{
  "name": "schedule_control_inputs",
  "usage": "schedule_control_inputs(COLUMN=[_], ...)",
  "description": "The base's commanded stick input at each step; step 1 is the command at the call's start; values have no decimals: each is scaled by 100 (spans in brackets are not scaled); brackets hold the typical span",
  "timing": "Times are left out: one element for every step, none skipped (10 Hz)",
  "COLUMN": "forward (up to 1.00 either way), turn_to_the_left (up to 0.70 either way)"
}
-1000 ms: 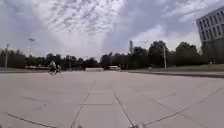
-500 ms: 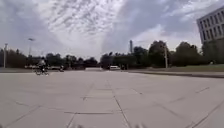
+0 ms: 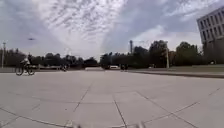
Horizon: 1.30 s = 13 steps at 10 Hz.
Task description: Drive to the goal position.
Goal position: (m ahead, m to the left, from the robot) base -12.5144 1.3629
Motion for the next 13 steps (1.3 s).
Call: schedule_control_inputs(forward=[70, 70, 70, 70, 70, 70, 70, 70, 70, 70, 70, 70, 70], turn_to_the_left=[0, 0, 0, 0, 0, 0, 0, 0, 0, 2, 11, 14, 7])
